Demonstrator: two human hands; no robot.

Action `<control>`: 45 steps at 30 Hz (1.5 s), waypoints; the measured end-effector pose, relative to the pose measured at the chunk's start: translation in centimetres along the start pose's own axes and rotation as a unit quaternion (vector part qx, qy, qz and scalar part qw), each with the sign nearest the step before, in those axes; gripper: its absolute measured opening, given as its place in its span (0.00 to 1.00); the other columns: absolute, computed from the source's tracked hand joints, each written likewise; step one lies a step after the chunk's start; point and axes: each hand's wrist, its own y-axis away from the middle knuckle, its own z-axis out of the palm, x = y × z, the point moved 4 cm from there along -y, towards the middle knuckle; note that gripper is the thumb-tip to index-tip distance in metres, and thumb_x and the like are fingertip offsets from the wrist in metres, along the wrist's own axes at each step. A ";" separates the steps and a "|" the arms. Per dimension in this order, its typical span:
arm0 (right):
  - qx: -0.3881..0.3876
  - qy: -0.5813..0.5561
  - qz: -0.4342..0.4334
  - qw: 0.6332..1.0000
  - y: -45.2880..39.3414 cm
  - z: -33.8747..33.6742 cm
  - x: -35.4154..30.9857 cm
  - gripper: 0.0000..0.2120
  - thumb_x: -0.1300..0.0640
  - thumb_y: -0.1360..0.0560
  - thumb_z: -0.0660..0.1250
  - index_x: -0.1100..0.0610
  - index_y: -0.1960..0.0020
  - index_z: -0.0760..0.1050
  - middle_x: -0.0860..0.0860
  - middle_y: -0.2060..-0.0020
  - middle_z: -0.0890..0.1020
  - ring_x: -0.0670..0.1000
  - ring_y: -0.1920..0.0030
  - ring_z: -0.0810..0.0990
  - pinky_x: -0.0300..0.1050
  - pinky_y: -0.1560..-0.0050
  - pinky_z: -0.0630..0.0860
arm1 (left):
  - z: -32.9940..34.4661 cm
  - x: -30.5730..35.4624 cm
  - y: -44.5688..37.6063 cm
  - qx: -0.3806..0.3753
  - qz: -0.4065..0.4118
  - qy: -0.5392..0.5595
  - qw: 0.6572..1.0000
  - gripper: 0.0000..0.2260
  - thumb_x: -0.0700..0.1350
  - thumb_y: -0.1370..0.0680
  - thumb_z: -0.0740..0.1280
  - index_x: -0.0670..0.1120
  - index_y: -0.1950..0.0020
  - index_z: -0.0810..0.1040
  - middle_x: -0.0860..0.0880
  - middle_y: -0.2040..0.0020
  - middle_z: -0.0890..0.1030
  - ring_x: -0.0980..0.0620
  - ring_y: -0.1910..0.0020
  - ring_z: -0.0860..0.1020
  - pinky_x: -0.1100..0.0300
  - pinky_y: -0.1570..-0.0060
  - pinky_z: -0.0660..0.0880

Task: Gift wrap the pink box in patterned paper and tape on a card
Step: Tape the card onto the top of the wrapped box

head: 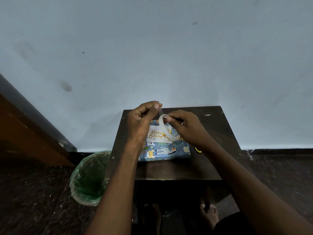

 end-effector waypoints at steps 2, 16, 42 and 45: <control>-0.015 0.002 0.013 1.000 0.0 0.1 0.4 0.06 0.56 0.19 0.71 0.52 0.46 0.87 0.42 0.56 0.84 0.45 0.55 0.81 0.43 0.54 0.75 | -0.3 -0.3 -0.2 -0.007 -0.005 -0.038 0.999 0.07 0.43 0.19 0.73 0.42 0.44 0.88 0.47 0.49 0.89 0.48 0.47 0.87 0.50 0.42 0.83; 0.026 0.047 0.007 0.999 0.3 -0.5 0.7 0.05 0.58 0.20 0.72 0.53 0.47 0.87 0.43 0.56 0.87 0.43 0.57 0.82 0.39 0.56 0.76 | 0.7 -0.2 0.3 -0.056 -0.021 -0.023 0.998 0.08 0.39 0.20 0.74 0.38 0.43 0.86 0.45 0.48 0.89 0.46 0.46 0.88 0.58 0.47 0.84; -0.051 0.144 0.189 0.970 0.4 -5.2 2.4 0.09 0.68 0.31 0.73 0.55 0.56 0.84 0.43 0.65 0.83 0.41 0.62 0.80 0.42 0.57 0.77 | 2.9 -1.1 -0.1 -0.108 0.015 -0.059 0.992 0.14 0.36 0.24 0.78 0.45 0.39 0.86 0.45 0.57 0.89 0.51 0.51 0.88 0.56 0.43 0.83; -0.069 0.190 0.230 0.952 1.1 -6.1 2.8 0.06 0.66 0.32 0.76 0.56 0.62 0.84 0.42 0.72 0.81 0.40 0.65 0.79 0.42 0.57 0.74 | 4.2 -1.2 0.1 -0.112 0.029 -0.081 0.990 0.13 0.38 0.24 0.79 0.46 0.40 0.87 0.47 0.58 0.89 0.52 0.49 0.88 0.50 0.39 0.82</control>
